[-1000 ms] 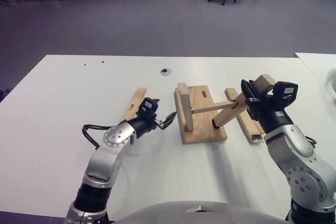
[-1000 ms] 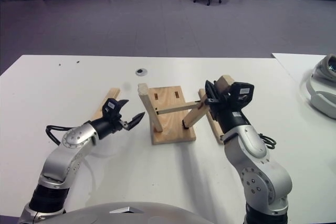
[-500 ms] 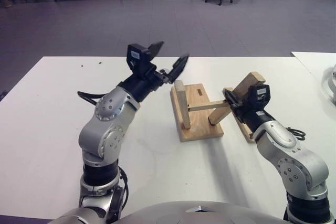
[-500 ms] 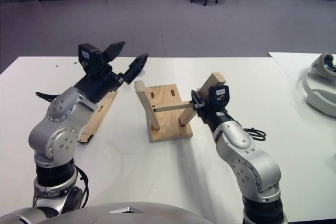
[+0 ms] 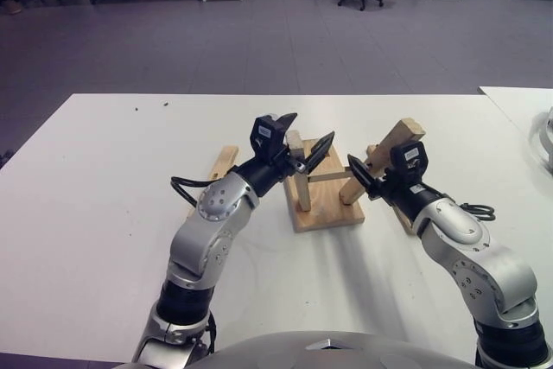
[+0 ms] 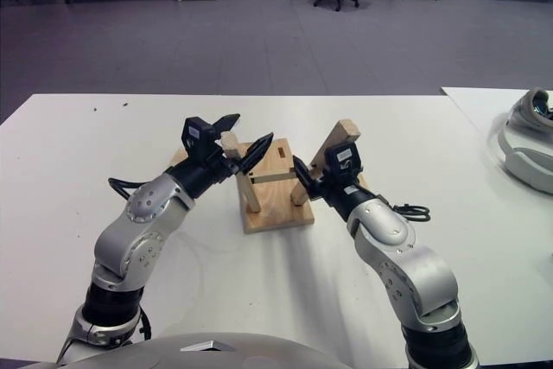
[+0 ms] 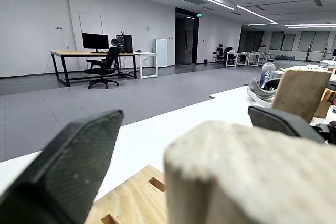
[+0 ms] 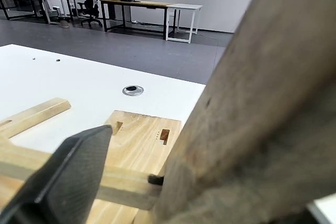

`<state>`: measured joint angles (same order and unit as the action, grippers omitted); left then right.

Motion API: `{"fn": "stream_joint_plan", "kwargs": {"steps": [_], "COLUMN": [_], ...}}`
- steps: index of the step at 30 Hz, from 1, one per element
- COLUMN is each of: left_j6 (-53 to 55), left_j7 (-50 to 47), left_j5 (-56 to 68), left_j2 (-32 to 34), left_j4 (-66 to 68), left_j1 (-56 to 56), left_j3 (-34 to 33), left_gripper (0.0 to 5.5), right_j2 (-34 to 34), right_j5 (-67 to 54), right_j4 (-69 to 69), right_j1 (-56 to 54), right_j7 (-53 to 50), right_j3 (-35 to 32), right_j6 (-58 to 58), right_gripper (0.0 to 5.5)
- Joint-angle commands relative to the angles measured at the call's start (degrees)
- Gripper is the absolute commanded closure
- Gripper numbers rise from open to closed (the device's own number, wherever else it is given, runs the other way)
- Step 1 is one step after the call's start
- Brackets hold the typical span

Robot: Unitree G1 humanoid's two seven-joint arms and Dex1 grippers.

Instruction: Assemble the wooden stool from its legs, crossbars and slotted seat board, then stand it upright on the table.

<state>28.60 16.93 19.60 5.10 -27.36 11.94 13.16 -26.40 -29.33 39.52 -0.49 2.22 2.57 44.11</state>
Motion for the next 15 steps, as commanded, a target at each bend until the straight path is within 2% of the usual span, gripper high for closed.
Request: {"fn": "stream_joint_plan", "kwargs": {"steps": [1,5,7,9,11,12,15], "left_j6": [2.1,6.3,9.0,10.4,9.3,7.6,1.4], "left_j7": [-0.6,0.8,3.3,5.6,8.5,10.3,16.7], "left_j5": [3.7,11.4,15.4,19.0,18.6,16.6,9.6], "left_j2": [-0.5,2.7,7.6,11.4,13.5,13.8,14.1], "left_j4": [-1.8,-9.3,-11.0,-8.8,-3.2,1.7,14.0], "left_j1": [2.5,9.6,15.6,21.3,23.0,22.0,13.8], "left_j3": [-4.6,-11.8,-15.4,-18.6,-18.7,-17.0,-8.3], "left_gripper": [1.15,1.15,1.15,1.15,1.15,1.15,1.15], "right_j2": [1.1,0.8,-1.3,-3.3,-4.8,-6.2,-8.8], "right_j5": [-4.3,-15.4,-24.9,-31.8,-32.8,-30.0,-23.9], "right_j4": [-0.2,0.2,-2.1,-5.9,-10.1,-12.3,-16.5], "right_j1": [-0.1,-6.8,-15.1,-23.6,-27.6,-26.0,-13.5], "right_j7": [6.6,12.2,13.9,13.7,12.7,12.9,15.9], "right_j3": [-1.0,-13.4,-19.8,-22.7,-21.7,-19.0,-11.0], "right_j6": [-0.7,-4.4,-4.2,-3.1,-0.9,1.2,5.8], "right_gripper": [2.11,2.11,2.11,2.11,2.11,2.11,2.11]}}
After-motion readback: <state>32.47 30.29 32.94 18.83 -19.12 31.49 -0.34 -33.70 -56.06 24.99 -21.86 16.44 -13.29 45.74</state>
